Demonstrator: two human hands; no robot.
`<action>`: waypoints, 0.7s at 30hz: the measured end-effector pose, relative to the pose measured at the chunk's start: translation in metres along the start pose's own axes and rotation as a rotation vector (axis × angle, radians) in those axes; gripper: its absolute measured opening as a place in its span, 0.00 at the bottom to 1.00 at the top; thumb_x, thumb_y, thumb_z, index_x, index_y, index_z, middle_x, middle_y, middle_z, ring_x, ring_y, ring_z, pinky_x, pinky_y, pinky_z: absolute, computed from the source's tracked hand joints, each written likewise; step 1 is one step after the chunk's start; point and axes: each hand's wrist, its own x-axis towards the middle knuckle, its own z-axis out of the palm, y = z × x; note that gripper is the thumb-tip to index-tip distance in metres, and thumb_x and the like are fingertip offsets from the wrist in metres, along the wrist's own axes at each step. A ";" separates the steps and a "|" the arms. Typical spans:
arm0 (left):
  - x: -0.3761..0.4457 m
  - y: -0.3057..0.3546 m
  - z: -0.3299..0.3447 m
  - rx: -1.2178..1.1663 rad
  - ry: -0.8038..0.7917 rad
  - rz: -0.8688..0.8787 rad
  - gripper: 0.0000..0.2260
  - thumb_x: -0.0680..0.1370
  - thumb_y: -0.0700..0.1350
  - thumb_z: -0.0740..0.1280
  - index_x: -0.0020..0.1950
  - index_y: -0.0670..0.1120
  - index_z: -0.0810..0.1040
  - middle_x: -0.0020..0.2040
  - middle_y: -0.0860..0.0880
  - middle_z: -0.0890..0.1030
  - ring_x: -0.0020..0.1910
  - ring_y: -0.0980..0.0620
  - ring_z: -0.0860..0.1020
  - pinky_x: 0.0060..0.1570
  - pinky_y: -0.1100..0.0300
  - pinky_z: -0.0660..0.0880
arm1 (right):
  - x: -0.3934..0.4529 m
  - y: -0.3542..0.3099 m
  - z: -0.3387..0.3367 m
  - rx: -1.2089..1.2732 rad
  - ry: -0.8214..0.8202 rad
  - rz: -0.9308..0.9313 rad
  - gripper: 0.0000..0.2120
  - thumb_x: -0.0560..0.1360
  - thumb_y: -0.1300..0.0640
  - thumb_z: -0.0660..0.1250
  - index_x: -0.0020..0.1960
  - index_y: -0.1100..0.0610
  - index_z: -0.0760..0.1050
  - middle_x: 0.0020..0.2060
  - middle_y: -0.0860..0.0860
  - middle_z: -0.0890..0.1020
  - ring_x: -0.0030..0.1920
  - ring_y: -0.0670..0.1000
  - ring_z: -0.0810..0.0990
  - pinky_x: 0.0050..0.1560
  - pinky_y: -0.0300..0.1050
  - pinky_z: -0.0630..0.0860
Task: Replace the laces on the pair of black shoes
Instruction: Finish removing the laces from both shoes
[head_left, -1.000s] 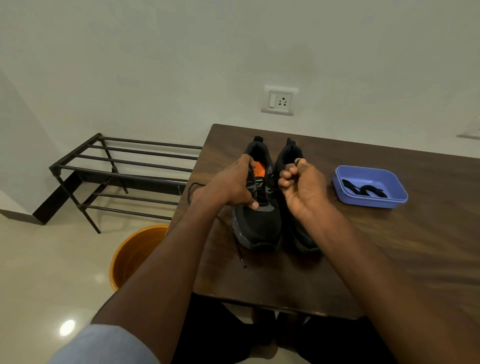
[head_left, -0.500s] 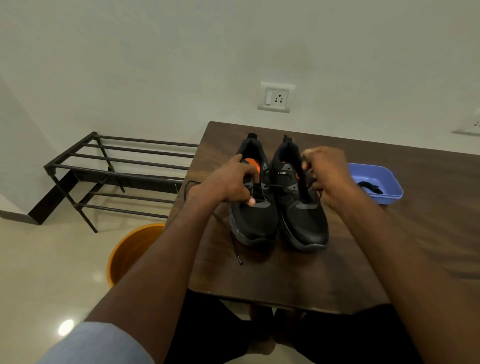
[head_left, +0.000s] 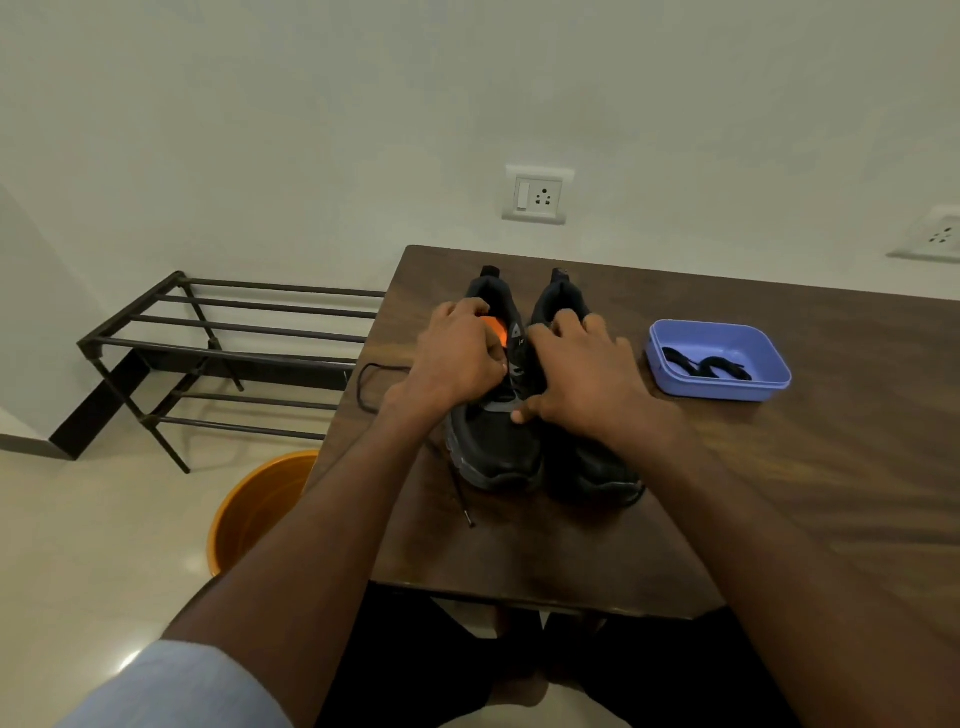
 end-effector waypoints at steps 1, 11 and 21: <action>-0.001 0.001 0.001 0.041 0.027 0.017 0.03 0.76 0.46 0.73 0.46 0.49 0.87 0.75 0.51 0.70 0.76 0.46 0.62 0.71 0.46 0.69 | 0.002 -0.002 0.004 0.018 0.001 -0.025 0.47 0.68 0.35 0.78 0.79 0.48 0.60 0.74 0.54 0.64 0.74 0.61 0.63 0.71 0.66 0.66; 0.000 -0.010 -0.007 -0.550 -0.104 -0.286 0.08 0.78 0.43 0.69 0.48 0.39 0.85 0.50 0.35 0.83 0.54 0.35 0.81 0.56 0.45 0.80 | 0.024 0.021 0.037 0.163 -0.096 -0.084 0.59 0.64 0.28 0.75 0.83 0.41 0.45 0.84 0.46 0.51 0.83 0.56 0.48 0.74 0.79 0.46; -0.006 0.010 -0.007 0.108 0.079 -0.044 0.07 0.78 0.49 0.70 0.40 0.53 0.82 0.38 0.55 0.82 0.45 0.54 0.80 0.62 0.46 0.67 | 0.024 0.018 0.043 0.192 -0.075 -0.095 0.60 0.64 0.28 0.75 0.83 0.41 0.43 0.83 0.45 0.50 0.83 0.56 0.47 0.74 0.80 0.46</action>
